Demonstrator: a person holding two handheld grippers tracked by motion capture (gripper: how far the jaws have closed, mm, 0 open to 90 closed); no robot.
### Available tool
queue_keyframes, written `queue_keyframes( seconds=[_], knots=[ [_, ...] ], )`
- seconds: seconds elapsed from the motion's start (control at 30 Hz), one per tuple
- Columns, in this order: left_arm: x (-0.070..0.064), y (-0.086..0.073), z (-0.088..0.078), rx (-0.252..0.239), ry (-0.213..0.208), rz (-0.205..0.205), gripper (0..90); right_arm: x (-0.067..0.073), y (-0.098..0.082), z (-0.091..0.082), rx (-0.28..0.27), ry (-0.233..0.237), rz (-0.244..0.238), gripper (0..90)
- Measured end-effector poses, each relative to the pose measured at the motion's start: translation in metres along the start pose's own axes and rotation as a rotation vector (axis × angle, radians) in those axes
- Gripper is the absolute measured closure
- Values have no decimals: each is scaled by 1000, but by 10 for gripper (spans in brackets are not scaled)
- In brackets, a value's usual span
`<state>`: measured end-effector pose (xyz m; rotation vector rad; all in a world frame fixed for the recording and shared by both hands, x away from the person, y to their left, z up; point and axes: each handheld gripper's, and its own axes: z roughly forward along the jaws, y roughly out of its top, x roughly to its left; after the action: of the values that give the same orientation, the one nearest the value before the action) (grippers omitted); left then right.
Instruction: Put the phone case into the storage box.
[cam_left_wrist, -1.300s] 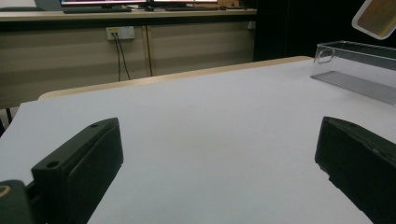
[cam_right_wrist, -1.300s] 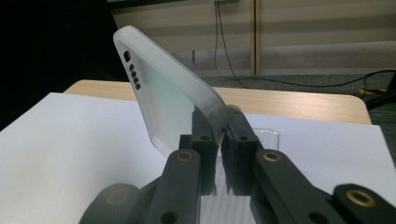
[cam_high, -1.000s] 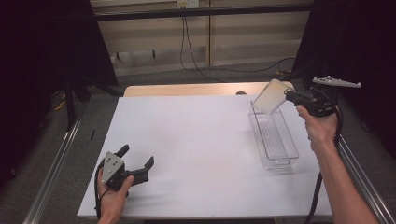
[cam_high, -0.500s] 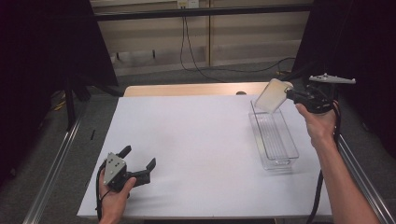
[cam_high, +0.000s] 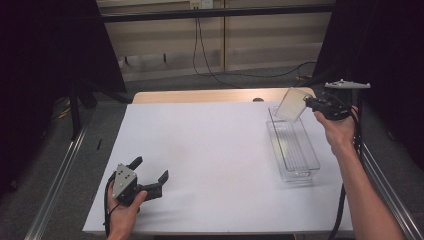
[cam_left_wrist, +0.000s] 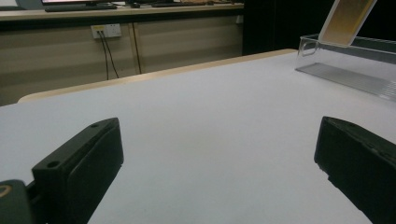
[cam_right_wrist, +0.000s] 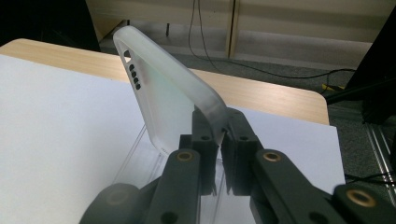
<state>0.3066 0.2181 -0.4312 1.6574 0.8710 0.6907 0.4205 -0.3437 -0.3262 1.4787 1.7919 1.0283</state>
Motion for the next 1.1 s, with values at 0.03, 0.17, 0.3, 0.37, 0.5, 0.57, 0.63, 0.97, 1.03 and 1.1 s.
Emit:
queue_keyframes(
  seconds=[0.03, 0.17, 0.3, 0.37, 0.5, 0.57, 0.63, 0.97, 1.03, 1.1],
  knots=[
    [0, 0, 0, 1, 0, 0, 14, -1, 0, 2, 1, 4, -3, 840],
    [0, 0, 1, 1, 2, -1, 13, -3, -2, 7, 5, 20, -15, 840],
    [0, 0, 1, 0, 0, -10, 13, -6, -2, 12, 16, 24, -30, 840],
    [1, 0, 1, 0, -1, -10, 13, -6, -2, 14, 22, 25, -37, 840],
    [1, 0, 1, -1, -1, -11, 13, -5, -2, 17, 27, 25, -54, 840],
    [0, 0, 1, -3, -3, -14, 13, -5, -2, 19, 28, 26, -56, 840],
    [0, 0, 0, 3, -6, -8, 13, -5, -2, 20, 34, 25, -61, 840],
    [-1, 0, 1, 2, -15, -10, 13, -7, -4, 29, 57, 26, -93, 840],
    [-2, -1, 1, 0, -14, -21, 13, -8, -4, 31, 67, 24, -98, 840],
    [-2, -1, 1, 2, -14, -19, 13, -8, -4, 34, 72, 26, -99, 840]
  ],
)
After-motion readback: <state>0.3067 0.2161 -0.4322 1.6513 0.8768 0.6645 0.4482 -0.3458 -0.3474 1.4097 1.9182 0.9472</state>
